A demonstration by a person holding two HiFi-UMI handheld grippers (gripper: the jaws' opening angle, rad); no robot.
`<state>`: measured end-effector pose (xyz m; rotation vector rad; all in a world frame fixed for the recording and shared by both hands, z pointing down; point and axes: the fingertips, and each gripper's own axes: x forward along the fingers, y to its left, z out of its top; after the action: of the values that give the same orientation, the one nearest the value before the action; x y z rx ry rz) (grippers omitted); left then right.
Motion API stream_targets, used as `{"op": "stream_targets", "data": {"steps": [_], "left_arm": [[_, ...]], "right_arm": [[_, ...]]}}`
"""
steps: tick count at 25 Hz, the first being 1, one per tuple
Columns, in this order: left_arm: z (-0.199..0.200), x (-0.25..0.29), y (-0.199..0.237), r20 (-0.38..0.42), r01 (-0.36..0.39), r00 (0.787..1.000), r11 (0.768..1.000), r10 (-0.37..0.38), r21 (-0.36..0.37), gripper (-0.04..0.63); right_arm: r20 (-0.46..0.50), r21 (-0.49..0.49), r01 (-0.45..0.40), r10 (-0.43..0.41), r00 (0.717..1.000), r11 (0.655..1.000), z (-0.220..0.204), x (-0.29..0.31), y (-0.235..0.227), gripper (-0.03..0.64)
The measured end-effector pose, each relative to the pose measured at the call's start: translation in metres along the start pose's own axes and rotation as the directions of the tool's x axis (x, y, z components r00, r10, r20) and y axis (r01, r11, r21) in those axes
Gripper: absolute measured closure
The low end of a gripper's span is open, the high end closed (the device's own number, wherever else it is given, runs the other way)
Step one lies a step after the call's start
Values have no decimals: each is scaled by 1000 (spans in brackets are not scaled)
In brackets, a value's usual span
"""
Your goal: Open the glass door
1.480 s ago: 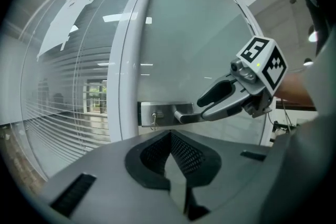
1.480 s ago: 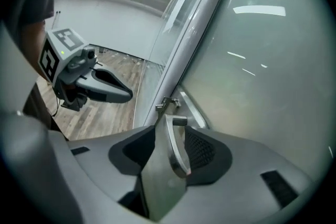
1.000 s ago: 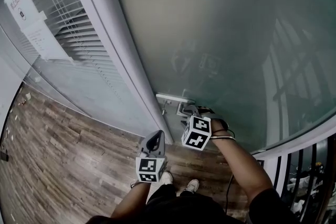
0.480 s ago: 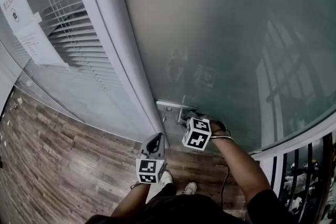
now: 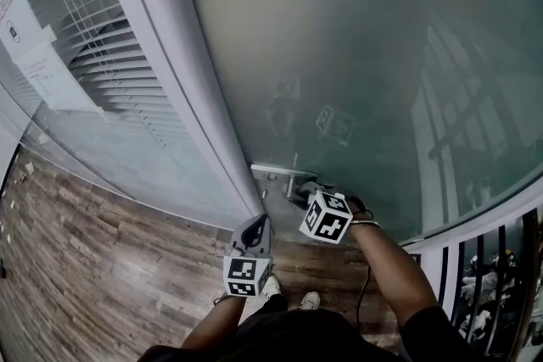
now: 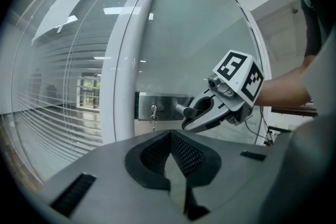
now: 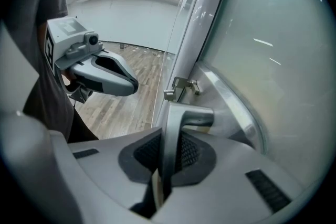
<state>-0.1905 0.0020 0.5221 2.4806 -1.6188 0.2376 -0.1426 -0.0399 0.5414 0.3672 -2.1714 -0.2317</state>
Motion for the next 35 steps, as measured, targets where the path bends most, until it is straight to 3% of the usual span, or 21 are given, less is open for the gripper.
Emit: {"op": "stream_targets", "data": {"steps": [4,7,9,14,22,35], "left_arm": [[1,-2,-5,-3,0,1000,1000,0,-2,592],[3,-7,-12,-7,-2,1000,1000,2,-4,592],[3,-10,-13,-12,1,1000,1000,-1,-1,592],[-9,-5,-4,-19,2,1000,1000,-2,0,592],[-5,10,-2,-11,37,999,999,-37,2,592],[3,45,-27,-1,217,976,976,-217,34,592]], "right_arm": [[187,66,-7,-5,982,998,7,-4,0,592],[360,129,-41,-8,933,991,12,-10,4,592],[406,148,-64,-1,914,987,13,-12,6,592],[403,146,-85,20,915,986,9,0,4,592],[390,175,-47,-25,921,983,3,12,-22,591],[339,259,7,-98,936,966,-10,28,-88,581]]}}
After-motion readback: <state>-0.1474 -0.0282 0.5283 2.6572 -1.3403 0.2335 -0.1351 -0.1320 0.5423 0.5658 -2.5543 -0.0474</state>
